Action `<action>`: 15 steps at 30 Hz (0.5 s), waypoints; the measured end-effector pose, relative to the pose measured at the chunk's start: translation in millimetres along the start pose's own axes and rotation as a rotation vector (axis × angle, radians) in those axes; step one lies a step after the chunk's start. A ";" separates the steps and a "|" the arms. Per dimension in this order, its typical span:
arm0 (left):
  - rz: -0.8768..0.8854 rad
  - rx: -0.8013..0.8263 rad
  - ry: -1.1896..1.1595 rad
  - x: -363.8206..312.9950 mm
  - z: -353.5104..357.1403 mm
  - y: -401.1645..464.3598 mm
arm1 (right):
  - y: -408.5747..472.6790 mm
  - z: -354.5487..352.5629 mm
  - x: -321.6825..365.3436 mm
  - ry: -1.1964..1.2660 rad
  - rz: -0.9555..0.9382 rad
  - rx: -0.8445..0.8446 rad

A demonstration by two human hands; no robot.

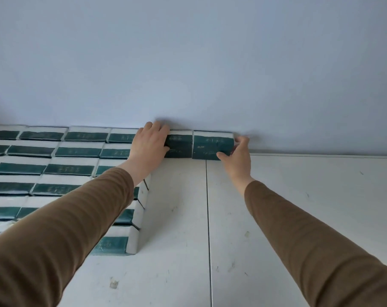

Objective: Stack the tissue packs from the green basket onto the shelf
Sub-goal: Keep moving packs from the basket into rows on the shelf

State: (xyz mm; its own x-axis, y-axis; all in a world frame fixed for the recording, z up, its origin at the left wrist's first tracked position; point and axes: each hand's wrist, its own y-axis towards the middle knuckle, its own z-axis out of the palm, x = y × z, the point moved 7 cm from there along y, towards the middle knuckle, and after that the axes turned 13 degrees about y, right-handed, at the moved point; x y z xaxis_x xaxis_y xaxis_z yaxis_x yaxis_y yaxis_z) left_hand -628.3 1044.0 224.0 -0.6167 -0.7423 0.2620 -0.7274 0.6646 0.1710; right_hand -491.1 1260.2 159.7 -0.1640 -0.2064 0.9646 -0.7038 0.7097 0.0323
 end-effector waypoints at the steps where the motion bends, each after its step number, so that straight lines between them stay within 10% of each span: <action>1: 0.003 0.003 -0.003 -0.8 -2.3 -2.0 | -0.8 -0.3 -1.6 0.015 0.019 0.004; 15: 0.127 -0.007 -0.201 -108.1 -47.4 -163.2 | -182.0 -109.2 7.1 -0.464 -0.157 0.174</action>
State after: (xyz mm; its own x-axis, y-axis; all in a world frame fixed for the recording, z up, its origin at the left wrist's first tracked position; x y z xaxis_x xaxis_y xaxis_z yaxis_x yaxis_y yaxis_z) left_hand -428.7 1019.9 212.8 -0.7513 -0.6541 0.0877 -0.6383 0.7540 0.1552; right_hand -288.6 1203.2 189.2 -0.3084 -0.6062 0.7331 -0.8424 0.5320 0.0854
